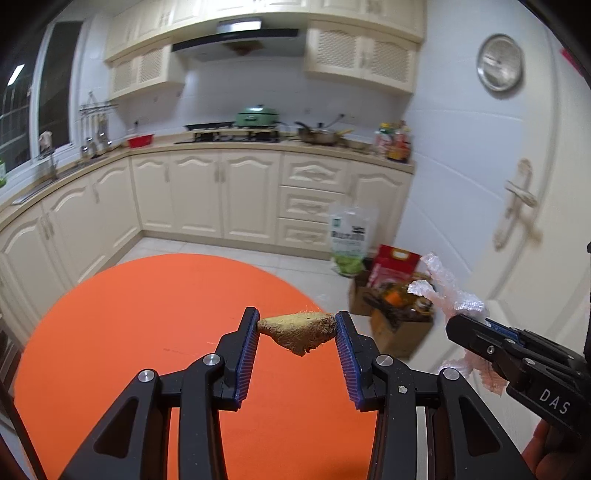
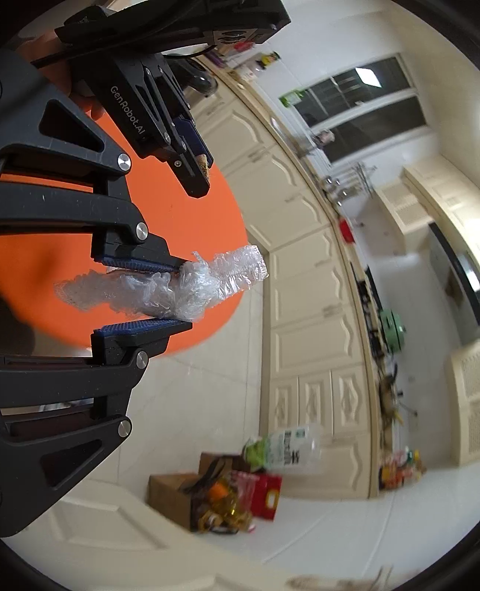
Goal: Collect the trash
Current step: 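Carry the bread piece and white plastic bag to the blue bin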
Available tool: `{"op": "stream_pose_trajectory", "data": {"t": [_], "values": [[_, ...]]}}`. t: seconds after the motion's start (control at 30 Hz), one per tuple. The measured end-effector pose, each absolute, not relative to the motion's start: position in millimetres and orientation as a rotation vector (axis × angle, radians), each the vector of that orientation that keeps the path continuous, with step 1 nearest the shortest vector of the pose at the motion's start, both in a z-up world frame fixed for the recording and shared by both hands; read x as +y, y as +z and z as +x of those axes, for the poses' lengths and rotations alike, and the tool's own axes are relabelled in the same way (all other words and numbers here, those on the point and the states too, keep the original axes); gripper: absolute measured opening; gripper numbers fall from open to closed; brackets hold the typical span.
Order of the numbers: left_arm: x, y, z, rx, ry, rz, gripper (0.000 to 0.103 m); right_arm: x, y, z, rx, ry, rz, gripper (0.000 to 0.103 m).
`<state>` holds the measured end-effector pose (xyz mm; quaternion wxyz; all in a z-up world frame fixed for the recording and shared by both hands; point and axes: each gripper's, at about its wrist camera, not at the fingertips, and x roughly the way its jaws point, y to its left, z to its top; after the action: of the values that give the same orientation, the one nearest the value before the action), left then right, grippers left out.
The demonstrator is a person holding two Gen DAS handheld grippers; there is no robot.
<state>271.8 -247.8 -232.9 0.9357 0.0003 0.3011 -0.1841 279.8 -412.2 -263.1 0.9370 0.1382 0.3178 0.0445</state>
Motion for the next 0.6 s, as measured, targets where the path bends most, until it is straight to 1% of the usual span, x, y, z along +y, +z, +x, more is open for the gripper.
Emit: {"op": "stream_pose_trajectory", "data": {"t": [0.17,0.33,0.37,0.47,0.6], "values": [[-276.1,-234.8,240.9,0.618,-0.446,0.032,0.037,-459.0,-261.1,246.7,0.628,0.014,0.315,0.022],[-310.0,-239.9,233.9,0.637,-0.523,0.078,0.037,-506.6,-274.6,230.0,0.643,-0.065,0.353,0.022],[-319.1,-244.4,230.3,0.652,-0.543,0.09,0.037,-516.7,-280.9,228.6,0.651,-0.08,0.367,0.022],[-341.3,-254.4,252.3,0.706,-0.587,0.11,0.037,-548.5,-306.0,229.1,0.69,-0.125,0.404,0.022],[-373.9,-291.3,264.7,0.822,-0.635,0.162,0.037,-588.7,-352.2,240.1,0.77,-0.165,0.462,0.022]]}}
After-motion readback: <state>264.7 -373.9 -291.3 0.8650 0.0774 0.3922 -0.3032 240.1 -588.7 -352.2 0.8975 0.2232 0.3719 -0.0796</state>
